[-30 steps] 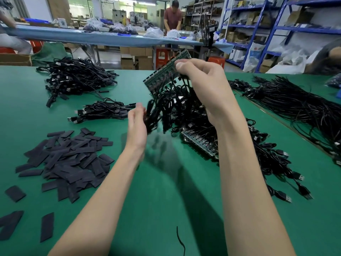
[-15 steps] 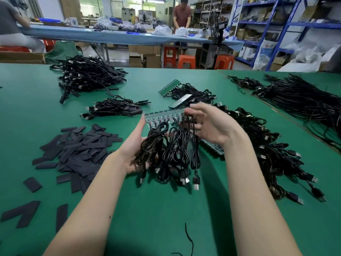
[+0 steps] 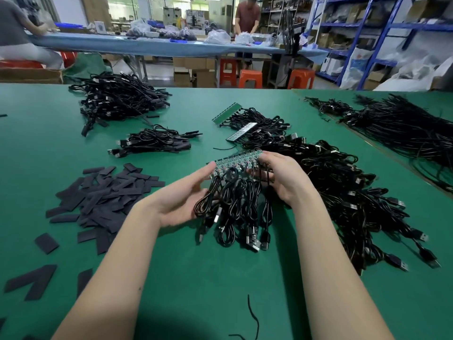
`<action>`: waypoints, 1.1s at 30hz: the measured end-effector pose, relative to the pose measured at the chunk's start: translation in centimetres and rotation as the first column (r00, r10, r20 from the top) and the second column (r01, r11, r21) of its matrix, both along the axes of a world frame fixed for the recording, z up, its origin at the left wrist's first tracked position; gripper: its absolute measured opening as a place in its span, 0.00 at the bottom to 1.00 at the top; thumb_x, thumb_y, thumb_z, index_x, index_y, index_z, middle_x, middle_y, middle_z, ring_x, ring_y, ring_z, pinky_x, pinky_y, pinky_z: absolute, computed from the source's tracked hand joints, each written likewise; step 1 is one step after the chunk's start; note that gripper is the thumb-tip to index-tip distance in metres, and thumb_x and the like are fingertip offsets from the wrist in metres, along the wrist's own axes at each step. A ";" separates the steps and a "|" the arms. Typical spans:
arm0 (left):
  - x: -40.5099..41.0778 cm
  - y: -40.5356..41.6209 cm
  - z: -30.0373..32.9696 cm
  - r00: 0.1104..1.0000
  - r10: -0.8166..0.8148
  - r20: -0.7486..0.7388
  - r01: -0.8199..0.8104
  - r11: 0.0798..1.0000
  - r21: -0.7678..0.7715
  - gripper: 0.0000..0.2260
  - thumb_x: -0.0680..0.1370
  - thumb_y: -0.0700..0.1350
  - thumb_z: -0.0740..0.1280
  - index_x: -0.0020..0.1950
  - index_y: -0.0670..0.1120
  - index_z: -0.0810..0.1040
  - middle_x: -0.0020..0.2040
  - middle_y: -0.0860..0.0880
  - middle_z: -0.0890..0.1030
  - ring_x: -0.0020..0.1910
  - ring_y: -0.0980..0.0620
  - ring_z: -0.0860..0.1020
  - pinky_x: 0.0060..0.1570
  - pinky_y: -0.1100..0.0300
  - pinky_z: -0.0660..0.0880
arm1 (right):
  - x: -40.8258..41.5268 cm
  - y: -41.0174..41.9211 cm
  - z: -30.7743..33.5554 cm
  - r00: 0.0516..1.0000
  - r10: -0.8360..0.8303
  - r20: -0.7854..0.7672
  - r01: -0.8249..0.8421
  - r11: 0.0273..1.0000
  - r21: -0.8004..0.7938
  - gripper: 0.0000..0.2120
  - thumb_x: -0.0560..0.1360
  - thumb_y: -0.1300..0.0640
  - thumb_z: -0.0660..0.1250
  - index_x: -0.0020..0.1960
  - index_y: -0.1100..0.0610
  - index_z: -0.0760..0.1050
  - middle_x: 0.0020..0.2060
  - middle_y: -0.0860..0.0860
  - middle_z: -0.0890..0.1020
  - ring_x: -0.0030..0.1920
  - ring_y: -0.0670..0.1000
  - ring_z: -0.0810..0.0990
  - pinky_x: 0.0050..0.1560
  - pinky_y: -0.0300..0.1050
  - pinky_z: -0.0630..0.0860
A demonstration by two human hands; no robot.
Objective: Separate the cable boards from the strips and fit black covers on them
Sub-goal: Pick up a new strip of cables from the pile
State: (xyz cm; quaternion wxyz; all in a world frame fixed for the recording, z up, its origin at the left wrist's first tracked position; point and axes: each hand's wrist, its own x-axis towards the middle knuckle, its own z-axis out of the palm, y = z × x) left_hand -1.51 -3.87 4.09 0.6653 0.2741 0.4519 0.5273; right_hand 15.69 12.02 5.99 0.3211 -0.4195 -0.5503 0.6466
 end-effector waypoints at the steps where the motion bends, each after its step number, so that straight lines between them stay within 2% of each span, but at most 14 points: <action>1: -0.5 -0.3 -0.1 0.997 -0.001 0.073 0.001 1.000 0.010 0.33 0.73 0.57 0.75 0.71 0.46 0.64 0.58 0.36 0.82 0.47 0.42 0.84 0.46 0.51 0.83 | 0.1 0.0 -0.1 1.000 0.004 0.002 -0.004 1.000 -0.006 0.05 0.81 0.59 0.66 0.56 0.52 0.78 0.52 0.51 0.82 0.36 0.50 0.83 0.39 0.47 0.79; 2: -0.8 -0.3 -0.1 0.998 0.009 0.059 -0.010 1.000 0.017 0.31 0.74 0.58 0.73 0.68 0.45 0.65 0.55 0.37 0.83 0.46 0.43 0.84 0.44 0.53 0.83 | 0.1 0.0 -0.2 1.000 0.008 0.001 -0.008 1.000 -0.011 0.07 0.81 0.59 0.66 0.59 0.54 0.78 0.52 0.53 0.83 0.36 0.51 0.83 0.41 0.49 0.79; 4: -0.8 0.3 -0.1 0.973 0.138 -0.184 -0.135 0.990 0.031 0.28 0.74 0.63 0.69 0.61 0.43 0.70 0.50 0.43 0.83 0.46 0.49 0.83 0.42 0.59 0.82 | 0.2 -0.2 -0.3 0.999 0.033 -0.013 -0.033 0.999 -0.009 0.11 0.82 0.61 0.64 0.63 0.57 0.75 0.49 0.54 0.83 0.33 0.50 0.84 0.42 0.49 0.78; 7: -0.6 1.9 -0.2 0.735 0.431 -0.524 -0.403 0.898 0.174 0.22 0.79 0.64 0.61 0.60 0.48 0.77 0.57 0.48 0.80 0.51 0.53 0.79 0.53 0.57 0.79 | 0.2 -0.6 -0.4 0.992 0.117 -0.045 -0.118 0.992 -0.037 0.11 0.82 0.60 0.64 0.64 0.56 0.73 0.55 0.57 0.82 0.36 0.52 0.85 0.41 0.48 0.75; 10: -1.0 2.4 0.1 0.543 0.576 -0.611 -0.478 0.810 0.340 0.16 0.83 0.60 0.58 0.54 0.49 0.78 0.52 0.52 0.84 0.45 0.55 0.82 0.45 0.60 0.76 | -0.5 -1.6 -0.7 0.975 0.222 -0.013 -0.223 0.971 -0.087 0.10 0.83 0.60 0.62 0.64 0.56 0.73 0.52 0.58 0.79 0.35 0.49 0.82 0.28 0.39 0.73; 12: -1.4 2.3 0.3 0.516 0.581 -0.629 -0.476 0.805 0.354 0.17 0.84 0.58 0.58 0.49 0.47 0.78 0.46 0.50 0.85 0.38 0.56 0.82 0.39 0.61 0.75 | -1.4 -2.6 -0.9 0.946 0.323 -0.005 -0.320 0.937 -0.142 0.08 0.82 0.62 0.63 0.60 0.55 0.74 0.49 0.57 0.79 0.36 0.49 0.81 0.27 0.39 0.75; 15: -1.7 1.6 0.5 0.492 0.440 -0.752 -0.393 0.882 0.259 0.22 0.84 0.60 0.57 0.42 0.46 0.78 0.37 0.52 0.84 0.32 0.57 0.78 0.38 0.59 0.72 | -2.8 -4.0 -1.1 0.905 0.425 -0.036 -0.422 0.881 -0.215 0.07 0.81 0.63 0.64 0.57 0.55 0.74 0.48 0.56 0.79 0.38 0.52 0.80 0.32 0.43 0.79; 18: -1.8 1.3 0.6 0.319 0.373 -0.872 -0.387 0.890 0.239 0.26 0.84 0.61 0.54 0.37 0.47 0.80 0.34 0.53 0.82 0.35 0.56 0.78 0.39 0.60 0.69 | -4.2 -5.2 -1.4 0.882 0.464 -0.082 -0.470 0.850 -0.236 0.07 0.81 0.64 0.64 0.57 0.56 0.74 0.48 0.57 0.79 0.38 0.53 0.80 0.36 0.48 0.82; 20: -1.6 1.4 0.8 0.187 0.358 -0.915 -0.417 0.872 0.256 0.28 0.84 0.61 0.54 0.38 0.44 0.82 0.37 0.48 0.83 0.38 0.50 0.80 0.37 0.62 0.69 | -4.8 -5.7 -1.5 0.872 0.483 -0.081 -0.488 0.841 -0.234 0.08 0.81 0.64 0.64 0.58 0.56 0.74 0.49 0.57 0.79 0.40 0.53 0.80 0.39 0.49 0.82; 22: -1.3 1.8 0.7 0.103 0.353 -0.930 -0.451 0.850 0.273 0.30 0.84 0.61 0.54 0.39 0.39 0.81 0.38 0.42 0.83 0.41 0.43 0.80 0.38 0.57 0.70 | -5.1 -5.9 -1.5 0.853 0.517 -0.070 -0.518 0.825 -0.226 0.07 0.81 0.63 0.65 0.58 0.57 0.75 0.50 0.58 0.79 0.41 0.53 0.81 0.42 0.50 0.83; 23: -1.1 1.9 0.5 0.075 0.350 -0.934 -0.467 0.840 0.277 0.30 0.83 0.61 0.55 0.35 0.40 0.79 0.35 0.42 0.81 0.40 0.41 0.79 0.38 0.54 0.70 | -5.0 -5.8 -1.4 0.840 0.539 -0.063 -0.539 0.815 -0.212 0.07 0.81 0.62 0.65 0.58 0.58 0.75 0.50 0.58 0.80 0.43 0.54 0.81 0.44 0.51 0.83; 26: -0.5 2.1 0.1 0.010 0.365 -0.931 -0.518 0.799 0.307 0.30 0.83 0.62 0.56 0.27 0.45 0.67 0.29 0.45 0.74 0.33 0.44 0.74 0.38 0.54 0.67 | -4.7 -5.6 -1.2 0.827 0.559 -0.060 -0.561 0.811 -0.168 0.07 0.80 0.57 0.68 0.56 0.58 0.77 0.45 0.57 0.81 0.44 0.55 0.81 0.39 0.50 0.84; 29: -0.2 2.2 -0.1 -0.041 0.420 -0.907 -0.560 0.742 0.369 0.31 0.83 0.62 0.55 0.25 0.45 0.66 0.28 0.48 0.73 0.30 0.48 0.72 0.36 0.54 0.65 | -4.6 -5.4 -1.3 0.863 0.506 -0.010 -0.503 0.856 -0.116 0.05 0.78 0.54 0.72 0.50 0.55 0.81 0.40 0.53 0.80 0.43 0.52 0.80 0.39 0.45 0.82; 33: 0.2 2.4 -0.2 -0.064 0.479 -0.875 -0.570 0.702 0.426 0.31 0.83 0.63 0.55 0.25 0.46 0.64 0.26 0.48 0.72 0.28 0.47 0.72 0.33 0.55 0.64 | -4.7 -5.4 -1.5 0.879 0.476 0.012 -0.474 0.877 -0.077 0.04 0.75 0.54 0.75 0.45 0.55 0.82 0.36 0.50 0.81 0.34 0.45 0.79 0.33 0.38 0.76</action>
